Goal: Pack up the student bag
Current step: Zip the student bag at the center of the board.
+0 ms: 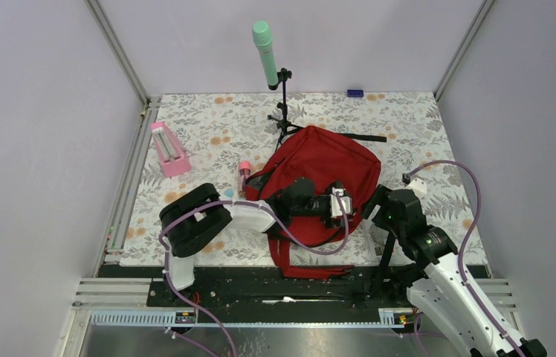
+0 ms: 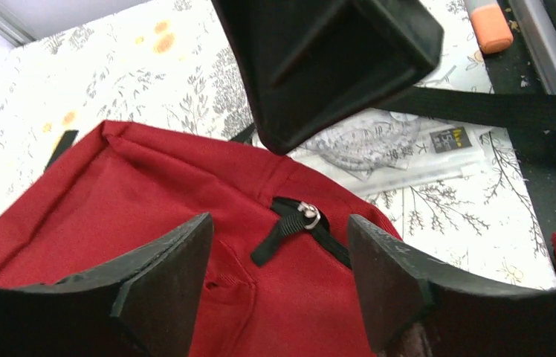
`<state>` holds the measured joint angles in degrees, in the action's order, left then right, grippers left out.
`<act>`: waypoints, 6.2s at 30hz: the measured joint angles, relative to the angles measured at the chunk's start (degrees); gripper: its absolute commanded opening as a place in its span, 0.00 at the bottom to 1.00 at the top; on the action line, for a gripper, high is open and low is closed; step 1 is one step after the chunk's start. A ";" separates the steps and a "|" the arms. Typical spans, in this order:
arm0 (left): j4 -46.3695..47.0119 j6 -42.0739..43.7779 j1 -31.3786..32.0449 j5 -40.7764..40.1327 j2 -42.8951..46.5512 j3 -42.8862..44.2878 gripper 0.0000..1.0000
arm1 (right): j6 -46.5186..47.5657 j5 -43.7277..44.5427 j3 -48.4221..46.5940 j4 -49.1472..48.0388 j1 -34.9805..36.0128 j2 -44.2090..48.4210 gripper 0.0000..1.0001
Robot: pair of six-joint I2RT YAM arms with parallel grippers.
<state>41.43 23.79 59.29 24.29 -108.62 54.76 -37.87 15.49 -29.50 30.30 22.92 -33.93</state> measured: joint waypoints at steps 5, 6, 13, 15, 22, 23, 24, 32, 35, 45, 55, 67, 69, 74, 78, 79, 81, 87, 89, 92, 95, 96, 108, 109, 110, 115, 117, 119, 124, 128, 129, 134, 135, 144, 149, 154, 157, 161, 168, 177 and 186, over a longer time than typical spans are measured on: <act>-3.23 1.44 -0.63 2.40 -0.37 3.82 0.53 | -0.04 -0.04 0.13 0.11 0.00 0.26 0.83; -4.46 1.75 -0.70 2.89 -0.42 4.63 0.51 | -0.07 -0.04 0.17 0.24 0.00 0.31 0.83; -12.74 2.73 -0.81 5.95 -1.46 9.31 0.55 | -0.20 -0.07 0.28 0.26 0.00 0.92 0.83; -14.73 2.71 -0.81 6.71 -1.70 9.77 0.57 | -0.20 -0.07 0.28 0.26 0.00 1.16 0.83; -21.29 1.95 -0.81 8.00 -3.98 12.20 0.49 | -0.20 -0.11 0.28 0.26 0.00 1.42 0.83; -22.08 1.64 -0.81 8.04 -4.35 12.61 0.47 | -0.20 -0.11 0.28 0.26 0.00 1.42 0.83; -22.58 1.29 -0.81 8.04 -4.66 12.96 0.44 | -0.20 -0.13 0.28 0.26 0.00 1.42 0.83; -23.37 -1.57 -0.81 7.80 -5.03 13.38 0.30 | -0.39 -0.15 0.92 0.24 0.00 0.37 0.83; -23.37 -2.38 -0.81 7.69 -5.03 13.35 0.28 | -0.61 -0.15 1.31 0.17 0.00 -0.52 0.83; -23.61 -3.13 -0.81 6.73 -3.67 13.03 0.47 | -2.16 -1.60 3.34 -1.86 0.00 -2.23 0.84; -26.03 -3.08 -1.38 6.23 -3.08 13.03 0.44 | -2.54 -1.70 3.43 -2.82 0.00 -2.58 0.84; -28.96 -3.96 -2.29 6.16 -3.08 14.14 0.16 | -2.58 -1.79 3.65 -3.23 0.00 -2.71 0.84; -29.16 -4.09 -2.29 6.23 -3.08 14.23 0.06 | -2.67 -2.34 4.00 -3.93 0.00 -3.02 0.84; -30.12 -4.98 -2.32 6.45 -3.08 14.67 0.00 | -3.89 -3.30 5.55 -6.45 0.00 -4.39 0.82; -29.99 -6.56 -2.34 6.36 -3.08 14.60 0.00 | -6.27 -4.59 7.80 -10.32 -0.04 -6.32 0.79; -29.46 -7.15 -2.34 6.27 -2.99 14.29 0.00 | -6.99 -4.63 8.24 -10.95 -0.04 -6.73 0.78; -28.24 -8.02 -2.27 5.60 -2.34 12.68 0.00 | -8.68 -4.76 9.31 -12.81 -0.04 -7.45 0.76; -25.27 -9.38 -1.31 1.51 2.27 7.39 0.00 | -12.59 -5.25 11.76 -17.35 -0.04 -5.18 0.74; -23.37 -10.34 -0.66 0.00 4.00 5.40 0.00 | -13.49 -5.27 12.20 -18.38 -0.04 -4.68 0.73; -21.24 -11.82 0.15 -1.53 4.96 3.72 0.00 | -14.45 -5.92 12.37 -20.00 -0.04 -5.62 0.69; -20.26 -13.03 0.59 -2.91 5.01 3.06 0.00 | -15.47 -6.86 12.72 -22.36 -0.04 -7.67 0.42; -20.04 -13.33 0.72 -3.37 5.01 2.89 0.00 | -15.98 -7.32 13.00 -23.34 -0.04 -8.33 0.30; -6.62 -6.69 10.56 -24.68 13.14 -11.41 0.00 | -17.55 -6.14 12.15 -25.49 0.24 -10.91 0.00; -4.85 -6.47 11.23 -26.36 13.86 -12.61 0.00 | -17.55 -5.92 11.63 -25.46 0.37 -11.47 0.00; -3.56 -6.43 11.50 -27.61 14.40 -13.46 0.00 | -17.57 -5.73 10.93 -25.44 0.42 -12.35 0.00; -0.94 -7.54 11.41 -30.38 15.39 -15.23 0.00 | -17.73 -4.11 8.31 -25.42 0.42 -15.56 0.00; -0.46 -8.07 11.50 -31.17 15.67 -15.89 0.00 | -17.73 -3.52 7.34 -25.31 0.42 -16.15 0.00; -0.13 -8.66 11.54 -31.93 16.04 -16.72 0.00 | -17.73 -2.47 6.36 -24.74 0.44 -16.22 0.00; 0.28 -9.79 11.61 -32.94 18.29 -19.80 0.00 | -17.27 1.64 4.04 -23.23 0.31 -16.17 0.00; 0.31 -12.46 11.65 -32.65 18.56 -20.31 0.19 | -16.72 3.28 3.32 -23.26 0.28 -16.17 0.00; 0.35 -13.51 11.65 -32.50 18.56 -20.28 0.31 | -16.55 3.34 3.32 -23.23 0.28 -16.17 0.00; -2.78 -21.94 10.99 -28.30 18.58 -17.27 0.64 | -15.08 2.54 5.77 -26.14 0.28 -14.56 0.00; -3.32 -23.61 10.54 -26.40 18.58 -16.13 0.68 | -14.32 1.99 6.80 -27.39 0.26 -13.90 0.00; -4.57 -37.55 -3.26 -1.36 17.55 -10.45 0.69 | -6.45 -2.56 8.70 -30.93 -0.02 -10.75 0.00; -11.56 -39.41 -6.71 10.51 11.61 -0.26 0.69 | -3.63 -4.31 8.70 -31.01 -0.04 -10.08 0.00; -15.89 -38.71 -6.93 15.41 9.46 1.84 0.69 | -2.23 -5.57 8.70 -31.01 -0.07 -9.73 0.00; -18.67 -38.36 -7.43 16.04 7.32 2.82 0.67 | -1.81 -6.12 8.70 -31.01 -0.07 -9.70 0.00; -21.18 -37.92 -7.69 15.37 5.01 3.41 0.67 | -1.62 -6.23 8.70 -31.04 -0.07 -9.73 0.00; -20.37 -37.97 -7.69 11.50 4.57 3.37 0.55 | -1.53 -6.91 8.70 -31.04 -0.11 -9.73 0.00; -18.93 -38.80 -7.52 11.13 3.80 3.39 0.32 | -1.40 -7.65 8.70 -31.06 -0.11 -9.94 0.00; -19.15 -38.23 -7.17 10.67 3.61 3.41 0.00 | -0.79 -7.67 7.54 -30.56 -0.11 -11.06 0.00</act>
<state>22.28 -14.44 52.12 34.96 -105.01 58.17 -38.65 7.81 -21.96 -0.25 22.81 -44.99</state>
